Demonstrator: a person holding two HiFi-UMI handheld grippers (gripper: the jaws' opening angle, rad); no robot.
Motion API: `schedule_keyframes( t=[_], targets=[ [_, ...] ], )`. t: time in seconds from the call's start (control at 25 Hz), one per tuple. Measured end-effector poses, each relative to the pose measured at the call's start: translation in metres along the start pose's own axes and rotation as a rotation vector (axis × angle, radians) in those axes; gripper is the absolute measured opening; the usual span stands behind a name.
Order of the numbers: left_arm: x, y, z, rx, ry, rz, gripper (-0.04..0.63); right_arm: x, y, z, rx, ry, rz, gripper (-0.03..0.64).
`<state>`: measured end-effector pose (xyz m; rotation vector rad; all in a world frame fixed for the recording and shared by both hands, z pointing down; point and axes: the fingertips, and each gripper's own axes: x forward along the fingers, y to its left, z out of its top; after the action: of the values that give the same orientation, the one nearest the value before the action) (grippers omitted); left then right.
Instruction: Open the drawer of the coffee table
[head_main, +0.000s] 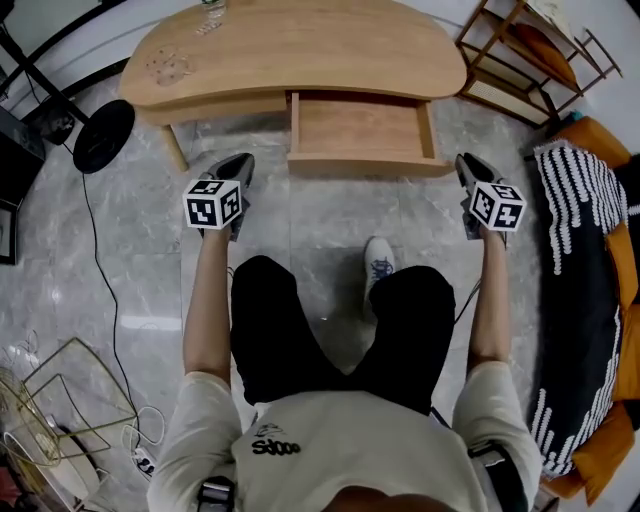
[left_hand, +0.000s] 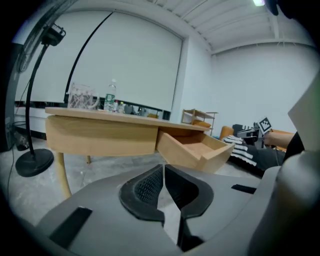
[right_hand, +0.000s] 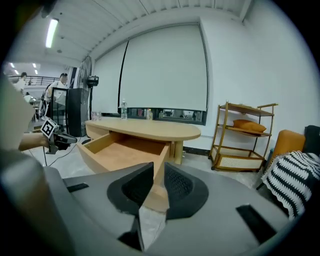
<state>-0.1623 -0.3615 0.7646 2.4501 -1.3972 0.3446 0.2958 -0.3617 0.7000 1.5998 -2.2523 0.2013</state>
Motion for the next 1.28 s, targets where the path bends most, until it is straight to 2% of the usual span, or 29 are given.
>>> schedule_keyframes(
  t=[0.08,0.16,0.44,0.68,0.92,1.08,1.28],
  targets=[
    [-0.01,0.002,0.016,0.035,-0.025,0.013,0.025,-0.002,0.007,0.018,-0.01,-0.029,-0.014,0.025],
    [-0.018,0.0,0.035,0.094,-0.046,0.027,0.018,-0.003,0.017,0.037,-0.026,-0.057,-0.015,0.006],
    [-0.047,-0.022,0.098,0.251,-0.145,0.042,0.018,-0.009,0.068,0.106,-0.065,-0.173,0.041,0.006],
    [-0.062,-0.053,0.136,0.305,-0.212,0.036,0.018,-0.021,0.103,0.147,-0.128,-0.249,0.121,0.006],
    [-0.053,-0.065,0.165,0.297,-0.252,0.08,0.018,-0.016,0.094,0.174,-0.192,-0.3,0.175,0.006],
    [-0.033,-0.063,0.198,0.241,-0.26,0.112,0.018,-0.003,0.068,0.207,-0.224,-0.284,0.179,0.006],
    [-0.038,-0.078,0.276,0.24,-0.207,0.134,0.018,-0.014,0.037,0.281,-0.225,-0.268,0.188,0.006]
  ],
)
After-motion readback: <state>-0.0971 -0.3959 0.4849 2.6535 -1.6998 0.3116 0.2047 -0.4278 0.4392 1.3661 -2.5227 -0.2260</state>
